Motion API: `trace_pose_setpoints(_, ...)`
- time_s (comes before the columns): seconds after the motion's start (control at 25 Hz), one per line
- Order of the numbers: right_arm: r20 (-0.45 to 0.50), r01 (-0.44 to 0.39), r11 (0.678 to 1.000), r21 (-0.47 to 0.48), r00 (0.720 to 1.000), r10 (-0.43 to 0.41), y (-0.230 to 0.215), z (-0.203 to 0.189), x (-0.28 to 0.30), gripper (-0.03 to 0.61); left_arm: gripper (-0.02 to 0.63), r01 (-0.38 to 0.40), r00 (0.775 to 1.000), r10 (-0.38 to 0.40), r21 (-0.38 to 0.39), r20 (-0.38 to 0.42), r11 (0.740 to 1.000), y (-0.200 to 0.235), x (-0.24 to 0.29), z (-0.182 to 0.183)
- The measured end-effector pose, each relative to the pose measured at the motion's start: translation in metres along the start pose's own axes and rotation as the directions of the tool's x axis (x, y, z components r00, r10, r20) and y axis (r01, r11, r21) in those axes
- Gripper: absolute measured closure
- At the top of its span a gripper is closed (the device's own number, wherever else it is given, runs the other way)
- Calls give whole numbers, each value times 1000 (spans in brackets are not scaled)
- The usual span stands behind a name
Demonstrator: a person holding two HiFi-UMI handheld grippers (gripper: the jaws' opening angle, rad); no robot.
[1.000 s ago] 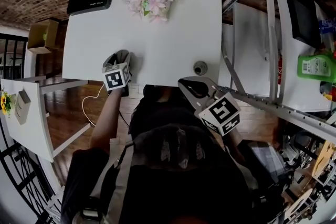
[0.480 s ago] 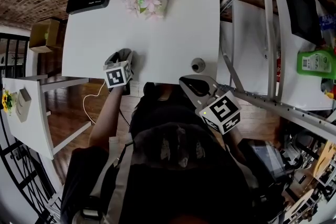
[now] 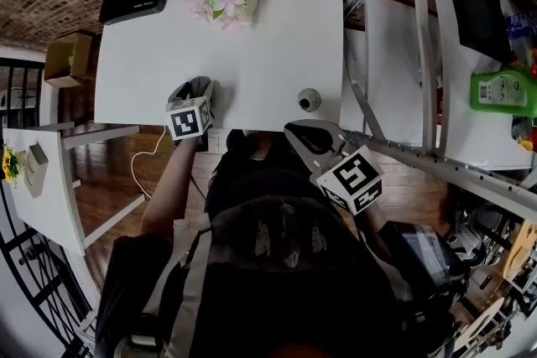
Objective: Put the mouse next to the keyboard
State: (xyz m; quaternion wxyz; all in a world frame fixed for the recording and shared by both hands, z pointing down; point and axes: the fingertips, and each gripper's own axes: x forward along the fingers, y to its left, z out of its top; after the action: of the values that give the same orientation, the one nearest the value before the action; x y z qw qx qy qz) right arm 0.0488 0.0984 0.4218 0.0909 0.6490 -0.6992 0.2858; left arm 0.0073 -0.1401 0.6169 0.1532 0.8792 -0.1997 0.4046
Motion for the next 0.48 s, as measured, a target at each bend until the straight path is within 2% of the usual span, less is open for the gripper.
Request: trace_pose_setpoints(0.48,-5,-9,1000,-4,1000,9,-12,-10,-16,574,345,15,1000,-14,58,-25,998,-37,5,-3)
